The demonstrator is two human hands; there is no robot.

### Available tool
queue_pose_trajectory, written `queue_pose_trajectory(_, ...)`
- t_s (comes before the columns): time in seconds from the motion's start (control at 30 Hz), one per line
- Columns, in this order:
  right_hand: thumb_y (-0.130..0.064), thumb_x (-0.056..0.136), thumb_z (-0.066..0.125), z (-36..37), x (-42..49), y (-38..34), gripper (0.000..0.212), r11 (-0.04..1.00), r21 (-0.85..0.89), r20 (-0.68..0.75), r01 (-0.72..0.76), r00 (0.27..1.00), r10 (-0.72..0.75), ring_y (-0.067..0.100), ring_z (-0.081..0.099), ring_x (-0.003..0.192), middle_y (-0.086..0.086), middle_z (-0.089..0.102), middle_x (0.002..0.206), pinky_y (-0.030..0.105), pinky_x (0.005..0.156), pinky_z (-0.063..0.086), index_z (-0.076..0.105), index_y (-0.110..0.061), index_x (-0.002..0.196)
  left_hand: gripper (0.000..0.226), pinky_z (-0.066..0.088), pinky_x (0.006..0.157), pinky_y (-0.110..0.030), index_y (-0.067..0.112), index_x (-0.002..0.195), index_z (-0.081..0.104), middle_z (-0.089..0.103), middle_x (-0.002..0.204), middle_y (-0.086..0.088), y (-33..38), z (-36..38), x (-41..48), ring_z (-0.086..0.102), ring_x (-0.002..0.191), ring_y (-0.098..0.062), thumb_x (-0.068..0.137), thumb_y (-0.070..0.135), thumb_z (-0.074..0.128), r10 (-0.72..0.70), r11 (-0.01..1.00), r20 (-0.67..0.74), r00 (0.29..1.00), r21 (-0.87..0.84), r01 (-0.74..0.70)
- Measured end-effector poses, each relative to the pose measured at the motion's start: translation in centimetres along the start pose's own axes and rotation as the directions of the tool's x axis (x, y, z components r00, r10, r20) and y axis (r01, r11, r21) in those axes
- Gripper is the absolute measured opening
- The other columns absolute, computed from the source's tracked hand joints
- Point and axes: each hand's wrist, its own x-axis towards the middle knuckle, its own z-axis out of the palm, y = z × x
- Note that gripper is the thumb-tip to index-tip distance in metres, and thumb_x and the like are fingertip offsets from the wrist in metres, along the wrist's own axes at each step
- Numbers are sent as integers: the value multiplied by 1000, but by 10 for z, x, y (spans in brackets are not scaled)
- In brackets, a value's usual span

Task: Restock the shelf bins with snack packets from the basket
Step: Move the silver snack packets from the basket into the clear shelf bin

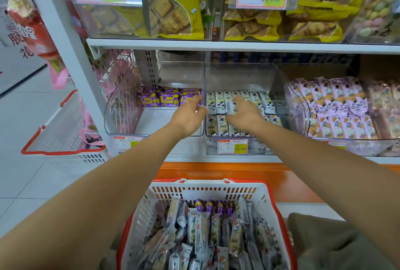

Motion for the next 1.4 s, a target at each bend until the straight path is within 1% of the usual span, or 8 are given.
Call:
queue_pose_trajectory(0.33, -25, 85, 73, 19, 67, -16, 30, 979, 137, -222, 150, 968, -117, 25, 64, 101, 8, 69, 107, 31, 84, 49, 65, -12, 110, 51, 16, 120, -32, 22, 154, 22, 23, 159, 3, -13, 8, 43, 22, 147, -16, 105, 35, 31, 10, 986, -23, 1000, -164, -14)
queue_pose_trajectory(0.57, -18, 92, 64, 39, 76, -24, 29, 963, 137, -168, 231, 964, -207, 22, 65, 95, 6, 71, 105, 32, 88, 50, 67, -10, 119, 51, 31, 115, -43, 32, 152, 24, 34, 156, 2, -25, 9, 52, 38, 139, -20, 103, 41, 32, 13, 978, 4, 1000, -209, -12)
queue_pose_trajectory(0.67, -7, 93, 58, 35, 71, -19, 40, 964, 107, -75, 245, 968, -238, 6, 48, 70, -11, 53, 78, 27, 74, 46, 57, -11, 133, 51, 32, 114, -44, 32, 152, 25, 36, 154, 1, -24, 10, 52, 42, 136, -23, 102, 44, 33, -8, 970, 14, 1000, -241, 11)
queue_pose_trajectory(0.83, -10, 93, 60, 23, 49, -15, 51, 952, 95, 1, 290, 957, -291, 26, 50, 126, 11, 52, 139, 36, 106, 41, 46, -15, 142, 53, 35, 111, -41, 17, 146, 42, 47, 147, -6, -16, 5, 37, 47, 131, -27, 102, 44, 31, 17, 997, 28, 999, -79, -15)
queue_pose_trajectory(1.0, -8, 94, 53, 6, 5, -16, 25, 884, 245, -268, 397, 904, -332, 14, 59, 78, 3, 65, 93, 30, 74, 51, 66, -16, 114, 34, 45, 90, -35, 12, 130, 57, 59, 125, -8, -11, -1, -5, 58, 104, -26, 100, 19, 42, 130, 991, -217, 967, 61, -119)
queue_pose_trajectory(1.17, -5, 91, 49, 24, -80, 0, 20, 738, 400, -422, 543, 824, -378, 8, 41, 48, 3, 53, 57, 24, 48, 33, 65, -15, 86, 19, 33, 67, -32, 16, 104, 60, 51, 90, 1, -38, 33, -69, 48, 76, -17, 92, 12, 46, 215, 977, -482, 850, 109, -185)
queue_pose_trajectory(1.27, -9, 91, 50, 62, -116, 28, 18, 786, 364, -292, 500, 862, -414, 6, 42, 45, -10, 48, 52, 21, 47, 31, 64, -17, 85, 16, 37, 66, -33, 17, 100, 60, 59, 88, 0, -70, 66, -105, 55, 79, -21, 91, 14, 48, 169, 981, -384, 908, 159, -116)
queue_pose_trajectory(1.4, -18, 96, 51, 118, -132, 88, 15, 959, 56, 60, 278, 958, -281, 9, 58, 60, -7, 63, 69, 29, 55, 44, 64, -16, 103, 17, 41, 62, -31, 14, 105, 60, 62, 78, -6, -116, 112, -138, 57, 71, -26, 97, 18, 46, -125, 961, 8, 992, 250, 119)
